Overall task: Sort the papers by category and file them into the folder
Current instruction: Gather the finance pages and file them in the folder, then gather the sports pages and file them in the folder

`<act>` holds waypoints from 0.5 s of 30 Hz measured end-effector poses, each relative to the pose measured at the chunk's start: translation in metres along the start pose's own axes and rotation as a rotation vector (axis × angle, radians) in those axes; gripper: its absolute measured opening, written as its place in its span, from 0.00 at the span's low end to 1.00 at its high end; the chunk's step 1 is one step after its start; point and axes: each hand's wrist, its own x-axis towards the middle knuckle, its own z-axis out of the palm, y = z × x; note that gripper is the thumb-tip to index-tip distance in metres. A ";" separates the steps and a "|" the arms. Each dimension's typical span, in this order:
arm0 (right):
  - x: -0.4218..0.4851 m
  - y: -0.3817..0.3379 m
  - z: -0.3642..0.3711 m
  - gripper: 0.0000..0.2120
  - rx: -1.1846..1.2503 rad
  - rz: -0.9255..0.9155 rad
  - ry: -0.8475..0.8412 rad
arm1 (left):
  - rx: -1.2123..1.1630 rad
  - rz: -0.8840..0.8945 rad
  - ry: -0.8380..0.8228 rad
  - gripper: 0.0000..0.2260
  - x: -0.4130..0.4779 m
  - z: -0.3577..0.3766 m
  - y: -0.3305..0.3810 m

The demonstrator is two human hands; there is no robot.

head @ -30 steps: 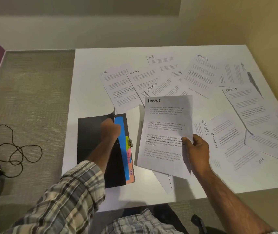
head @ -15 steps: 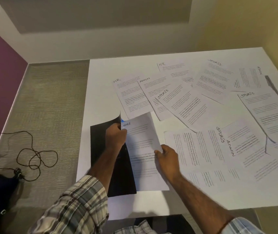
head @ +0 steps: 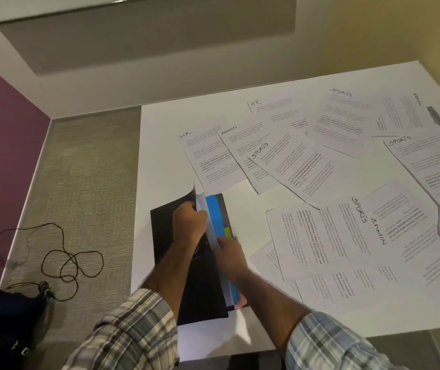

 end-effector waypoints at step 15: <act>-0.010 0.035 -0.048 0.12 -0.286 -0.048 0.033 | 0.194 -0.026 -0.016 0.17 -0.009 0.037 0.010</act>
